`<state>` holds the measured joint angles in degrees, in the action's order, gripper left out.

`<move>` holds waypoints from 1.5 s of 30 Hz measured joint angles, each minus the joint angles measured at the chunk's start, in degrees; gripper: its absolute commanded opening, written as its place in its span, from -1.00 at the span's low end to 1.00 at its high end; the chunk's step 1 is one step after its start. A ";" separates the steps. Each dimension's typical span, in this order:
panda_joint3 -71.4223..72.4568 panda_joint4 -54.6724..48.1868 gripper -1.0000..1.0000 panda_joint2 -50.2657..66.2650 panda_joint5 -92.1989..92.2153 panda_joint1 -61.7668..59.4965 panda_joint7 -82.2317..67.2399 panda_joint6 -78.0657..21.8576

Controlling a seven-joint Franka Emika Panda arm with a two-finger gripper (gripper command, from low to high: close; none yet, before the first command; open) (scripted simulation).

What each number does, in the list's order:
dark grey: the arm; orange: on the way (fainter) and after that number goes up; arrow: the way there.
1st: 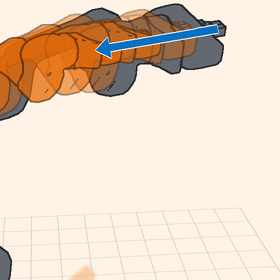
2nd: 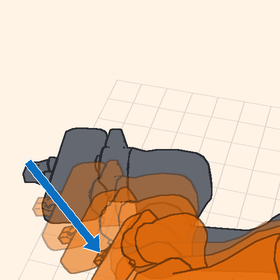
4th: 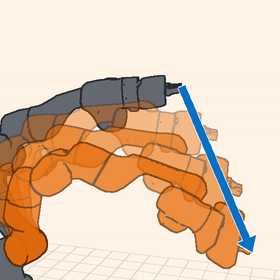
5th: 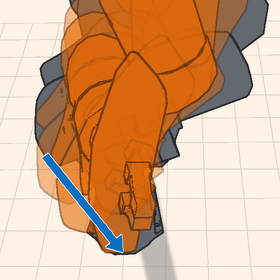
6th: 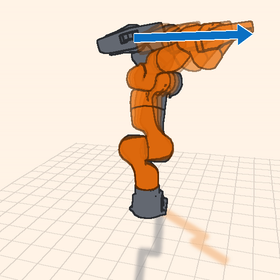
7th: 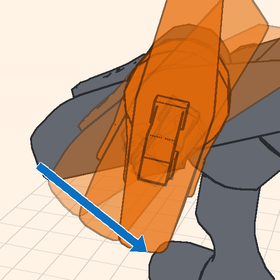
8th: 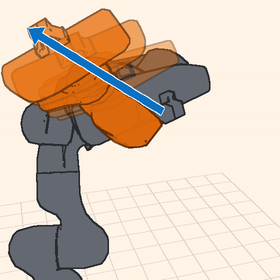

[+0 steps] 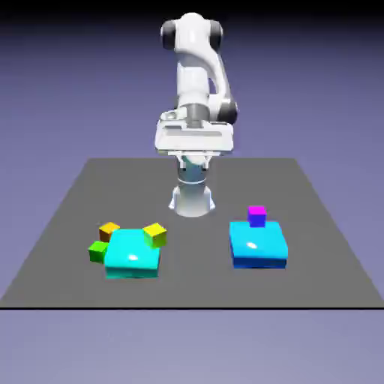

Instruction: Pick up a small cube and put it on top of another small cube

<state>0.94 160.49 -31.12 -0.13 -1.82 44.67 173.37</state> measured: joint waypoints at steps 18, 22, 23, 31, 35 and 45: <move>13.98 -7.63 0.00 22.91 -1.98 -37.36 33.01 -9.57; 17.09 -9.32 0.00 28.00 -2.42 -46.21 40.34 -11.70; 17.87 -9.74 0.00 29.28 -2.53 -48.27 42.18 -12.23; 24.08 -13.13 0.00 39.46 -3.41 -64.36 56.85 -16.48; 27.10 -14.78 0.00 44.41 -3.84 -72.44 63.98 -18.55; 19.10 -16.52 -1.00 54.14 -10.64 -65.60 68.84 -10.60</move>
<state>20.04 143.97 23.01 -10.77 -67.42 113.50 162.77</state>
